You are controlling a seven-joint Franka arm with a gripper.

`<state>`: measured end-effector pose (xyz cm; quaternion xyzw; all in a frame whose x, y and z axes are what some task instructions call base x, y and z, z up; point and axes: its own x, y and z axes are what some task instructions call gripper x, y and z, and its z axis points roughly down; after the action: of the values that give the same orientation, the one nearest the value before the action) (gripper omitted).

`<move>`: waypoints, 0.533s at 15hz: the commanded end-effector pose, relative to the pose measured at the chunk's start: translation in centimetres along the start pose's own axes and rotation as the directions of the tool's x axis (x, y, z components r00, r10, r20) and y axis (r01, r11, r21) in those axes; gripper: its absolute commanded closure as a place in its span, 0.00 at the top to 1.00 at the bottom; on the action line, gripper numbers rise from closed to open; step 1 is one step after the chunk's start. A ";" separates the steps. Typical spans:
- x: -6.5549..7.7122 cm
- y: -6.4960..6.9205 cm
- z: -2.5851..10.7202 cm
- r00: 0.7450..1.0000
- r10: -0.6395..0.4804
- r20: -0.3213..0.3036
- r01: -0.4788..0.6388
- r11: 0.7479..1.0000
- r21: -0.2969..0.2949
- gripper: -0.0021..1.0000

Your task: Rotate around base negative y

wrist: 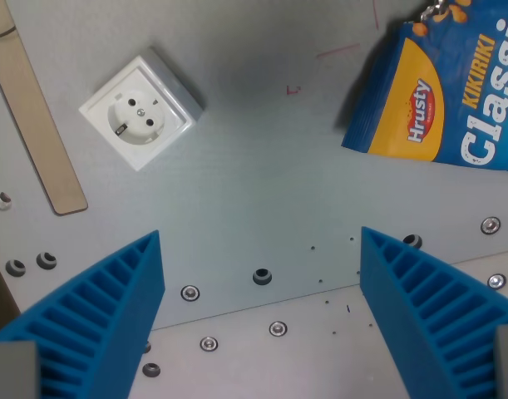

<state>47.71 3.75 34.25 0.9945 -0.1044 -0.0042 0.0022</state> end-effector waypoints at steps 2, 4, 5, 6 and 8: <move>0.0 0.0 -0.2 1.000 0.000 -0.030 0.000 1.000 0.006 1.00; 0.0 0.0 -0.2 0.998 0.001 -0.056 0.000 1.000 0.012 1.00; 0.0 0.0 -0.2 0.998 0.001 -0.069 0.000 1.000 0.015 1.00; 0.0 0.0 -0.2 0.997 0.001 -0.082 0.000 1.000 0.018 1.00; 0.0 0.0 -0.2 0.994 0.002 -0.108 0.001 1.000 0.023 1.00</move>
<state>48.03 3.77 34.38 0.9945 -0.1044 0.0033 0.0009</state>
